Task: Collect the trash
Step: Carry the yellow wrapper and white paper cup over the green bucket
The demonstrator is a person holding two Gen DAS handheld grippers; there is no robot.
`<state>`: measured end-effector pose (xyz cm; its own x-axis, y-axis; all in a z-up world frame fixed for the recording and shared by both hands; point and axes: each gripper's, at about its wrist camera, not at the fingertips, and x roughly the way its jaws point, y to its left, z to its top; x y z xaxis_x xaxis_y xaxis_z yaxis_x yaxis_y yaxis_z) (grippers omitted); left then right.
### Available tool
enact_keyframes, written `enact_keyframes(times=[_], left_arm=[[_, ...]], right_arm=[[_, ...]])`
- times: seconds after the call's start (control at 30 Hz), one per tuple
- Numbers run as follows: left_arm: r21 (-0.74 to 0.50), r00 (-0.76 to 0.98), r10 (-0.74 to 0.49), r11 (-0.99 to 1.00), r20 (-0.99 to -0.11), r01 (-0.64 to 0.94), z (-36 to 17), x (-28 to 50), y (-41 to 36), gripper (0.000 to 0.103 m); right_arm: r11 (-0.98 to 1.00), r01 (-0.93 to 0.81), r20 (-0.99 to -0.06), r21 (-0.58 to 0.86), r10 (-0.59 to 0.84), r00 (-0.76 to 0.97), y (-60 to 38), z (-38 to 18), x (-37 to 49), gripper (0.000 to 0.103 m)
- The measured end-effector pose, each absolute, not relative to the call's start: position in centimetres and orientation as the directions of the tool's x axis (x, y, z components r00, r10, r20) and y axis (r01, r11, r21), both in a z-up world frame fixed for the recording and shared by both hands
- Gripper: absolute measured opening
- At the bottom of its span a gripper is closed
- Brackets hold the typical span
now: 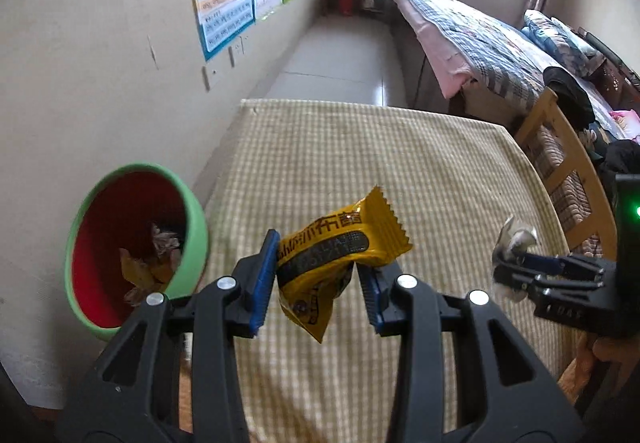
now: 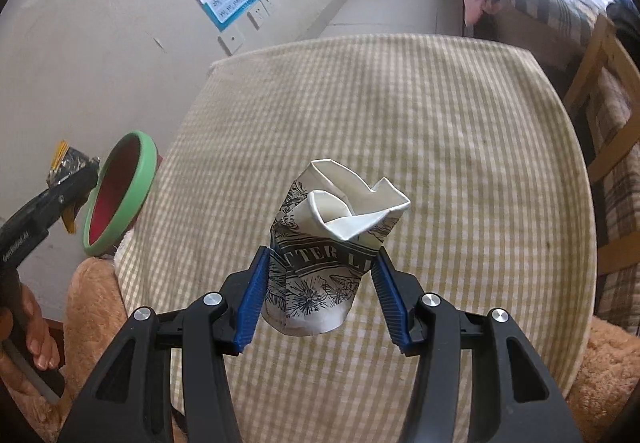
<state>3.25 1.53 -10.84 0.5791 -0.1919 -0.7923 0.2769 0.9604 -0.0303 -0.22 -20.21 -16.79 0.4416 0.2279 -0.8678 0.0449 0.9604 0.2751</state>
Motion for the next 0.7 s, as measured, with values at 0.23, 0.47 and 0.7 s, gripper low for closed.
enact_keyframes(times=[0.23,0.47,0.7], left_arm=[[-0.045,0.614,-0.199,0.965,-0.764,0.257,-9.7,2.8,3.1,0.036],[-0.057,0.632,-0.179,0.976,-0.754,0.209,-9.3,2.8,5.1,0.036],[-0.053,0.644,-0.135,0.988,-0.753,0.146,-9.3,3.1,7.8,0.036]], right_arm=[[0.965,0.001,-0.838,0.263,0.227,0.495,-18.0,-13.8,0.6,0.050],[0.957,-0.090,-0.806,0.278,0.282,0.520,-14.2,-11.4,2.3,0.050],[0.944,-0.159,-0.792,0.290,0.330,0.514,-11.0,-10.5,3.5,0.050]])
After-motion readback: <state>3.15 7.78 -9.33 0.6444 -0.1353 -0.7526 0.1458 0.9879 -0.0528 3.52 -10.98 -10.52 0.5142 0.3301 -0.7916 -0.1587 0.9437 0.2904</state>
